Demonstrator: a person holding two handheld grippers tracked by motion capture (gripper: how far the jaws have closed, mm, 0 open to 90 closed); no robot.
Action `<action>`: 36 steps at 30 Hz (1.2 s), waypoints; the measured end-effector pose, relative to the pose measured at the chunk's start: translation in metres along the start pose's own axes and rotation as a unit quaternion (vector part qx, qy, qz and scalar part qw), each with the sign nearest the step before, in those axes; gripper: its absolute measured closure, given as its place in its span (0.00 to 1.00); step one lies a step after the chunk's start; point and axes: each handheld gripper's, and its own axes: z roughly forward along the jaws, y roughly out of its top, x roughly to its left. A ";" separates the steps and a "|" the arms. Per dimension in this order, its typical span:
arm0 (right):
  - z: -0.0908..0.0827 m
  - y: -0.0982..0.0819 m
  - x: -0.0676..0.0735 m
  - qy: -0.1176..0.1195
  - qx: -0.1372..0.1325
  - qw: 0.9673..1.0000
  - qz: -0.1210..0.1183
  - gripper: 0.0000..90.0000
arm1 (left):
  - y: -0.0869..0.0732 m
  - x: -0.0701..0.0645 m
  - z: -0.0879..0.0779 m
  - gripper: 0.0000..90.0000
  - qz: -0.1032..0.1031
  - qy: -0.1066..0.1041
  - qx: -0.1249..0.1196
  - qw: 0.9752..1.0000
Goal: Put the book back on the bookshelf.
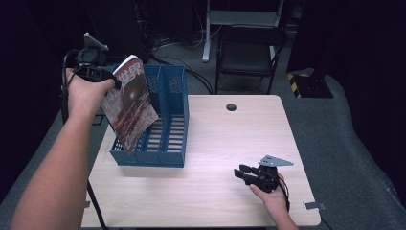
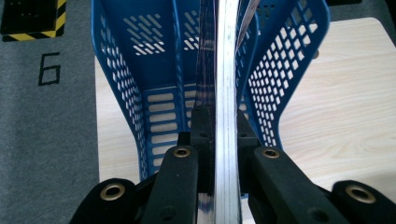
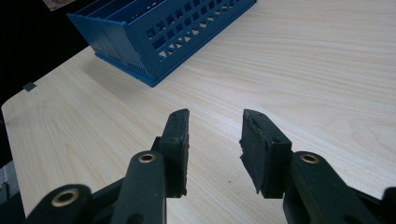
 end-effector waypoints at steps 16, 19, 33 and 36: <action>-0.001 0.000 -0.002 0.001 -0.004 1.000 0.006 0.69 | 0.013 -0.010 0.025 0.93 -0.020 0.012 -0.013 1.000; -0.001 0.000 -0.002 0.004 -0.003 1.000 0.003 0.69 | 0.017 -0.011 0.029 0.93 -0.020 0.015 -0.018 1.000; 0.000 0.000 -0.001 0.005 -0.002 1.000 -0.001 0.69 | 0.014 -0.014 0.069 0.93 -0.038 0.031 -0.025 0.999; 0.000 0.000 -0.001 0.007 0.000 1.000 -0.001 0.69 | 0.011 -0.014 0.079 0.93 -0.038 0.034 -0.025 0.998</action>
